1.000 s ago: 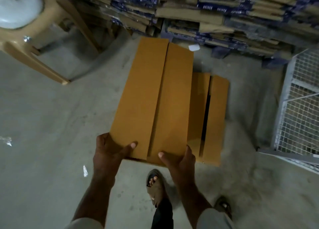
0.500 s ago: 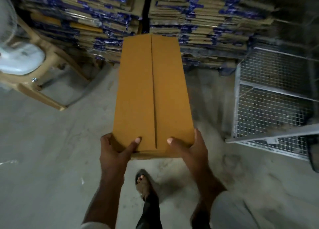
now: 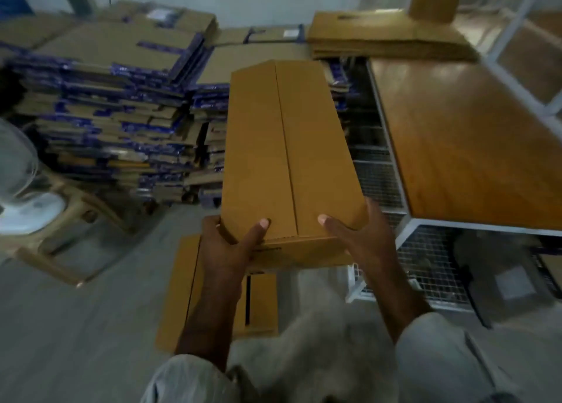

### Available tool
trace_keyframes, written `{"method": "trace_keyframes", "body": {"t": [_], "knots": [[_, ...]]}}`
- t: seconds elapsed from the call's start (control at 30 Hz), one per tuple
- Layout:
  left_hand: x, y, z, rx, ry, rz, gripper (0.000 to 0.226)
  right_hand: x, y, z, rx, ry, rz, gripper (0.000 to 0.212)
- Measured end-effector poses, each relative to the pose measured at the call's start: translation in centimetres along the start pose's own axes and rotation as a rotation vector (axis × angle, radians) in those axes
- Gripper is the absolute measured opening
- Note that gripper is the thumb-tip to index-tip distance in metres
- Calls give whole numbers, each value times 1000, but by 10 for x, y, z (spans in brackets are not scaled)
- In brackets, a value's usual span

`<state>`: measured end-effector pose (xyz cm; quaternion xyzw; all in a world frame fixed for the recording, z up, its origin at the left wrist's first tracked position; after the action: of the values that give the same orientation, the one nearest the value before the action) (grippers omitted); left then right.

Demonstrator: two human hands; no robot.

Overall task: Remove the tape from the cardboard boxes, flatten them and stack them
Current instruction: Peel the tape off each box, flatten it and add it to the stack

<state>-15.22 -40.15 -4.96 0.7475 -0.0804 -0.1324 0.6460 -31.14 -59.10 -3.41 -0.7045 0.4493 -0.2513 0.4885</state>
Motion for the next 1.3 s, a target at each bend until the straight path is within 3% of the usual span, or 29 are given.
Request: {"method": "trace_keyframes", "body": {"t": [0.07,0.27,0.4,0.6,0.73,1.0,1.1,1.23,1.3], "knots": [[-4,20,28,-37,-52,29,59,10,-9,-37,8,45,-17,81],[-2,69,108,-50,-234,96,78,26,-20,-120,-12,212,27,129],[-3,96,159,4,-300,185,89,36,-26,-171,-2,300,40,87],[-19,118,227,-1,-479,184,95,49,-14,-233,-37,389,58,81],[-25,124,267,41,-505,192,78,63,-1,-266,-25,397,87,91],[-57,111,365,176,-538,191,97,112,49,-344,-12,326,202,122],[-73,105,406,221,-470,169,112,136,65,-379,-30,280,193,117],[-100,121,442,335,-394,247,75,175,80,-420,-71,179,179,120],[-102,126,455,416,-354,323,79,191,82,-430,-51,147,171,120]]}}
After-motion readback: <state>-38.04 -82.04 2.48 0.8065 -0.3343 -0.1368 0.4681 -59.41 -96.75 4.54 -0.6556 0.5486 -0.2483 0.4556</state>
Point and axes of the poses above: each hand's wrist, its own x-axis towards the middle knuckle, its own z-axis out of the palm, y = z × x, the point moved 2 cm from there along x, towards the middle knuckle, and after that the axes turned 2 degrees about -x, right-handed, at the moved point
